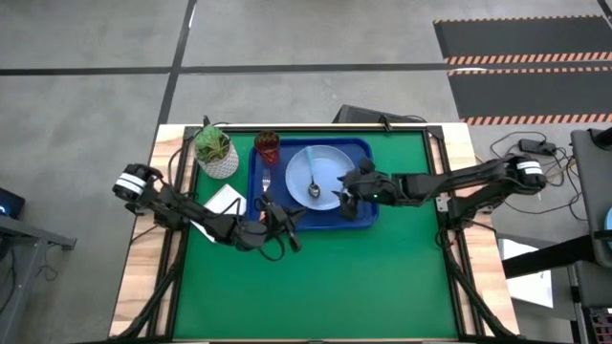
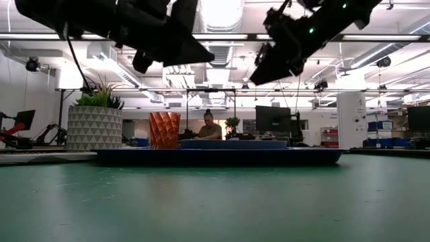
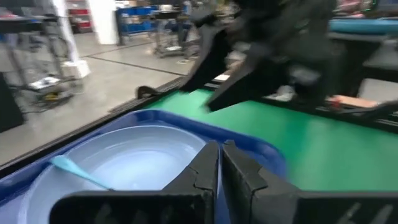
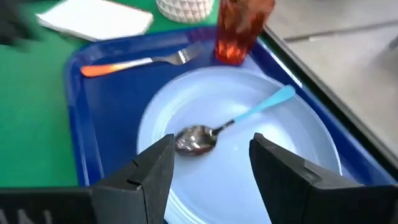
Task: Pick and place plate/cup/fork/spoon on tray
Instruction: Put the blue spoon on the tray to the right of the orange fork
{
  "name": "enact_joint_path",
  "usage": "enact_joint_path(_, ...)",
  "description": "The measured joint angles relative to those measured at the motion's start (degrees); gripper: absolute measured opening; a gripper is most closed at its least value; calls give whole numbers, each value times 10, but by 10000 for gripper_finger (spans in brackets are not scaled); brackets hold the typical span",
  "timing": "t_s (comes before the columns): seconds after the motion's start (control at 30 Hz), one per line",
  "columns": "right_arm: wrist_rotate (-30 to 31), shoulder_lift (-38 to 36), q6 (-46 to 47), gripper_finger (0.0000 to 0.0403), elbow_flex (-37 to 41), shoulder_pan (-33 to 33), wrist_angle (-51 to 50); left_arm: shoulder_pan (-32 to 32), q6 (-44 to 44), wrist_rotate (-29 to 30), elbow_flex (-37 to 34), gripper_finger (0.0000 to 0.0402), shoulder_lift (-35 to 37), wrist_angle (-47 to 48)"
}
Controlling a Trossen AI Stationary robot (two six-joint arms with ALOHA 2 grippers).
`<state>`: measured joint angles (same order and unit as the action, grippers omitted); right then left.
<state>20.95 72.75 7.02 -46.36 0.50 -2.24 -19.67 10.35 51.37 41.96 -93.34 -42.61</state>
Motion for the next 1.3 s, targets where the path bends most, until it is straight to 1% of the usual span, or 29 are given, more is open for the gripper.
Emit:
enact_joint_path(0.07, 0, 17, 19, 191, -5, 9, -1, -6, 0, -15, -3, 0, 9, 2)
enact_joint_path(0.27, -11, 77, 36, 175, -55, 36, -4, -26, 0, -17, -11, 0, 44, 39)
enact_joint_path(0.43, -86, 141, 14, 165, -133, 66, -8, -35, 14, -17, -13, 0, 69, 95)
enact_joint_path(0.5, -105, 169, 13, 164, -172, 80, -29, -37, 21, -17, -14, 0, 72, 115)
enact_joint_path(0.63, -109, 228, 17, 175, -252, 109, -108, -40, 54, -17, -15, 0, 72, 157)
enact_joint_path(0.8, -109, 291, 27, 195, -313, 143, -175, -45, 58, -17, -15, 0, 74, 183)
enact_joint_path(0.9, -110, 312, 42, 198, -322, 160, -207, -46, 54, -17, -15, 0, 87, 198)
enact_joint_path(1.0, -121, 318, 69, 199, -316, 173, -220, -48, 54, -17, -15, 0, 119, 254)
enact_joint_path(1.07, -134, 319, 91, 199, -307, 180, -214, -48, 58, -16, -15, 0, 145, 286)
enact_joint_path(1.13, -134, 319, 105, 199, -295, 181, -197, -48, 58, -16, -15, 0, 169, 311)
enact_joint_path(1.23, -135, 319, 113, 199, -280, 180, -155, -48, 58, -16, -16, 0, 195, 327)
enact_joint_path(1.3, -135, 320, 115, 199, -279, 179, -147, -48, 58, -16, -20, 0, 207, 327)
